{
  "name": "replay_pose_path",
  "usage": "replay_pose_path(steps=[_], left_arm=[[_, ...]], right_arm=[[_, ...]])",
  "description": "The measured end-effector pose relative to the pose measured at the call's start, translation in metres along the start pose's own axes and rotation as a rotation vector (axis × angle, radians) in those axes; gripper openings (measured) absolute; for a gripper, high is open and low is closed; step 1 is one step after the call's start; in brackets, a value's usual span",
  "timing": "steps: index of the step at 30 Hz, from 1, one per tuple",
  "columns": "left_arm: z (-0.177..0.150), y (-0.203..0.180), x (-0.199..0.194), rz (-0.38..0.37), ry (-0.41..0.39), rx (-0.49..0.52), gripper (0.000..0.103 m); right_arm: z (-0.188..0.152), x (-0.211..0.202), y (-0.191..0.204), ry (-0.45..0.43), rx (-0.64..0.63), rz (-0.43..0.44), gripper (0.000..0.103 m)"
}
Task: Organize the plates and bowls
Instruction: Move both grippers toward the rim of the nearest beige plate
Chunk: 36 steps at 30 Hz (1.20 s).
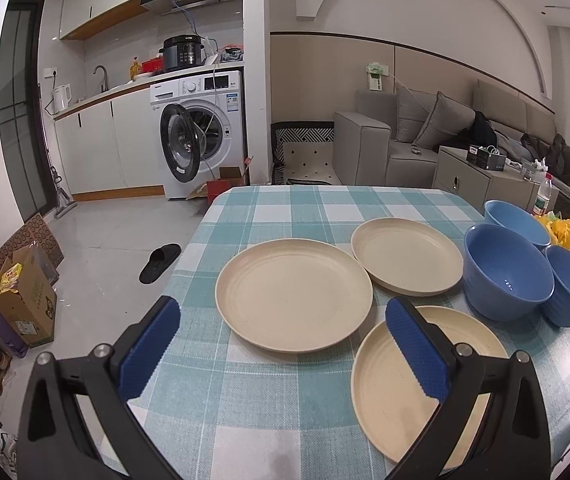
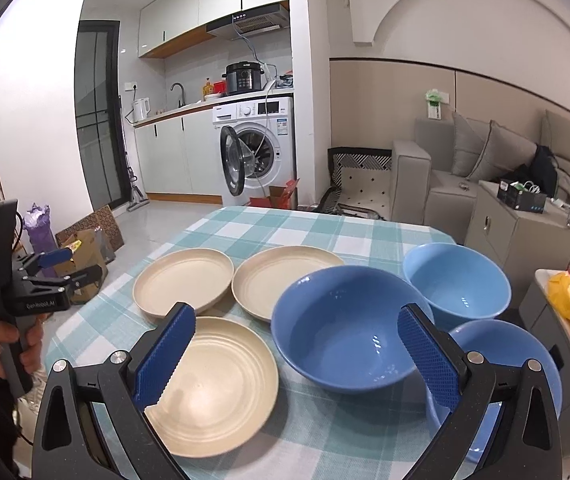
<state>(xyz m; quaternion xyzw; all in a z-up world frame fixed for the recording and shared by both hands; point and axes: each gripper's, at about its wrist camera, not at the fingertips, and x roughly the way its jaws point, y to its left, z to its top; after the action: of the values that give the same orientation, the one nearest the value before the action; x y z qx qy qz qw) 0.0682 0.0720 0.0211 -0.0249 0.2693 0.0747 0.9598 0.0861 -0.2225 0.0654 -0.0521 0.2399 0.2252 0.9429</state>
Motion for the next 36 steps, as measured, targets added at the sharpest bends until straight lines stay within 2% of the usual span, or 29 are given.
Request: replay_pose_path(steps=[23,36], left_arm=[[0.016,0.037,0.04,0.036,0.03,-0.016,0.103],[0.011,0.058,0.062,0.07,0.058,-0.018,0.103]], right_arm=[[0.049,0.075,0.045,0.109,0.003,0.079,0.103],[0.056,0.126,0.083,0.169,-0.023,0.147,0.103]])
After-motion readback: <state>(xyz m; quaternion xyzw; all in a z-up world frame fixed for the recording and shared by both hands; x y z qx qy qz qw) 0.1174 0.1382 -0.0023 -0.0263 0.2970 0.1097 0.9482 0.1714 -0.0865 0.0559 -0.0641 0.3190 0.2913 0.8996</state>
